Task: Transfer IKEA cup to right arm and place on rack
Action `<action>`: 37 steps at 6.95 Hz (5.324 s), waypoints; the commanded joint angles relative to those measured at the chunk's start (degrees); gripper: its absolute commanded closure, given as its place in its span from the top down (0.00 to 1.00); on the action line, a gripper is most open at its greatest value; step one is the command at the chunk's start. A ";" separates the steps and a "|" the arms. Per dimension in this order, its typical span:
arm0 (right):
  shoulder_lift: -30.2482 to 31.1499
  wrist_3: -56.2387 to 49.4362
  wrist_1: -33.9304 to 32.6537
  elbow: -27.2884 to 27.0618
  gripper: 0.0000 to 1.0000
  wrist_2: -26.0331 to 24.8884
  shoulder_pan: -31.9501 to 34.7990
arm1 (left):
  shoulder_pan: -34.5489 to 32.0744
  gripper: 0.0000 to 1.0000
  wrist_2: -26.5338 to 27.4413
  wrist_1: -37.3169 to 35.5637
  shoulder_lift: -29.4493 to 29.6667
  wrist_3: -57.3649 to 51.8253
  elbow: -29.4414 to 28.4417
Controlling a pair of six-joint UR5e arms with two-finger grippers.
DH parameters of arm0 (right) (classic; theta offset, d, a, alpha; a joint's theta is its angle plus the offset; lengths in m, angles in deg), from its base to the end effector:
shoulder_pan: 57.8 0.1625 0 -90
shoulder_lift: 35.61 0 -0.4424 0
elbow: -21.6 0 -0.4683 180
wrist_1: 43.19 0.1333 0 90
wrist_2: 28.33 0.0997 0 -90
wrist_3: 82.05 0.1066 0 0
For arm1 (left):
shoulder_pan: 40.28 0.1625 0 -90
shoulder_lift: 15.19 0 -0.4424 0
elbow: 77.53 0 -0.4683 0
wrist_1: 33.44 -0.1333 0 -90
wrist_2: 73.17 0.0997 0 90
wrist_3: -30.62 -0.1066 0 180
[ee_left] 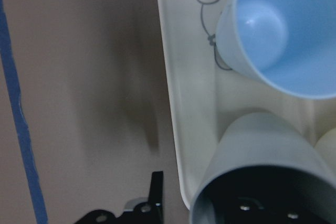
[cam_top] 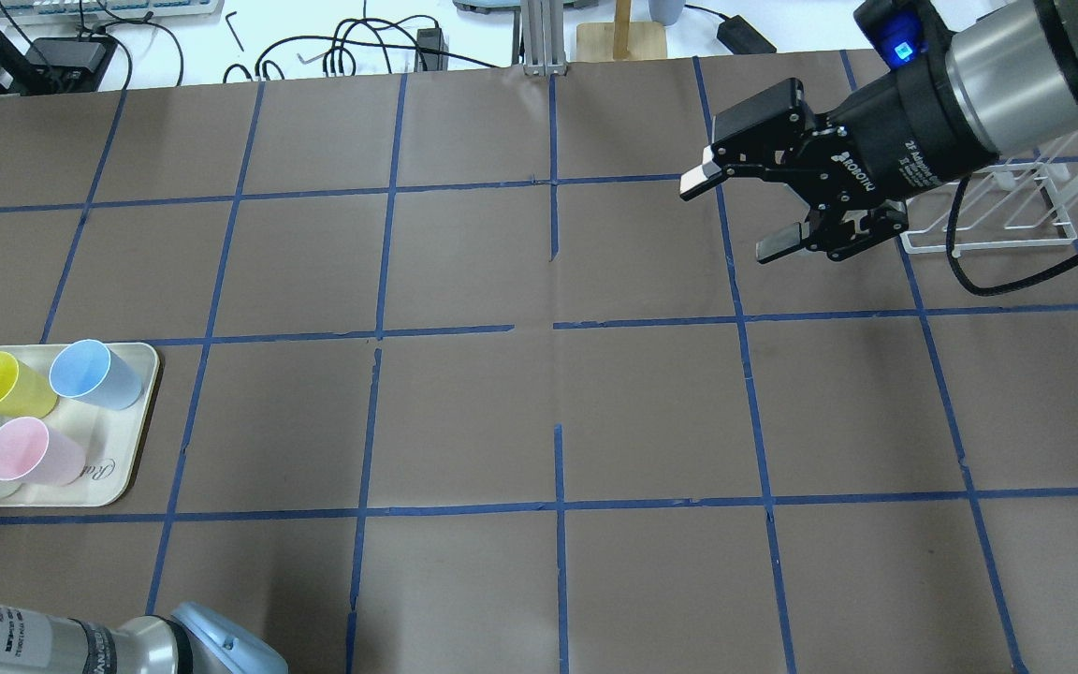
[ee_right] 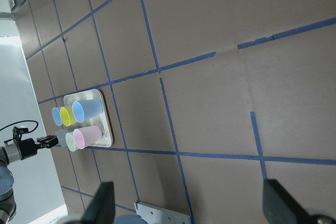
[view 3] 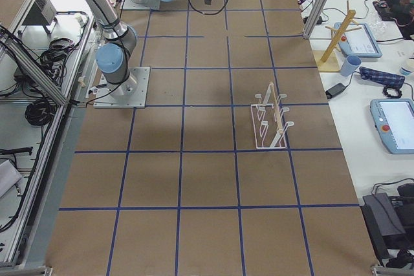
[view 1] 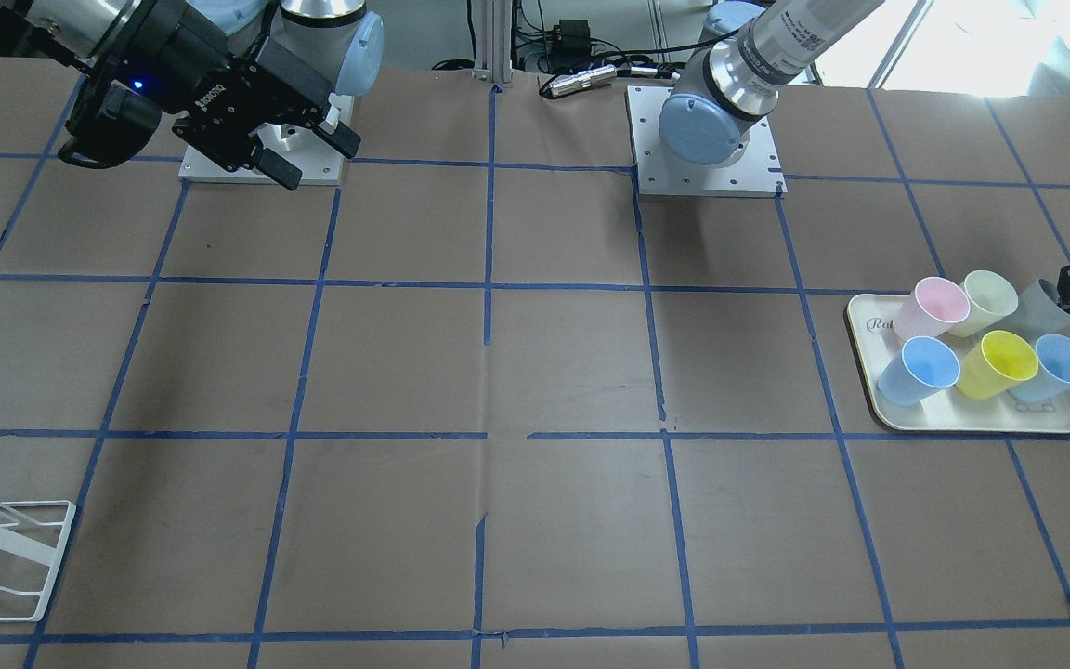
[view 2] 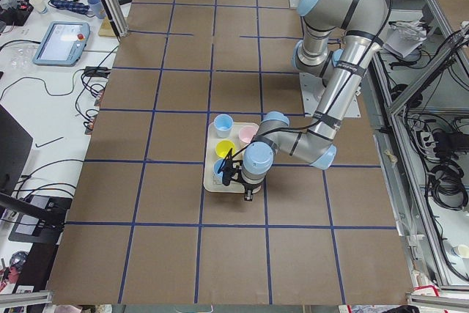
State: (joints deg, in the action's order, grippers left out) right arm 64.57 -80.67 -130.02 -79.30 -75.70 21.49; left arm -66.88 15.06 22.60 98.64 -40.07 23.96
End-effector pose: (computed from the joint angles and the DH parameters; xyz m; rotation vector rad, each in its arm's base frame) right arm 0.1119 -0.5140 0.5070 0.2838 2.3782 0.0051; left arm 0.5272 -0.4168 0.1876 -0.1970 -3.1013 0.0298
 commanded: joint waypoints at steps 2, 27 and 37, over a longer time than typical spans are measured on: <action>-0.07 -1.83 0.44 -1.40 1.00 11.48 -3.95 | -0.82 0.00 0.01 2.58 -1.86 -0.24 -0.15; -1.12 3.45 -2.55 -17.41 1.00 49.14 -0.36 | -56.71 0.00 -90.51 102.60 -24.63 -18.17 3.63; -0.95 5.91 -2.55 -16.71 0.54 49.13 1.57 | -59.44 1.00 -93.33 102.43 -24.54 -19.49 3.28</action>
State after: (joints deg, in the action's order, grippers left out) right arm 63.71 -74.76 -132.64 -96.14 -26.57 23.07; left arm -126.34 -78.42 125.10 74.11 -59.36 27.37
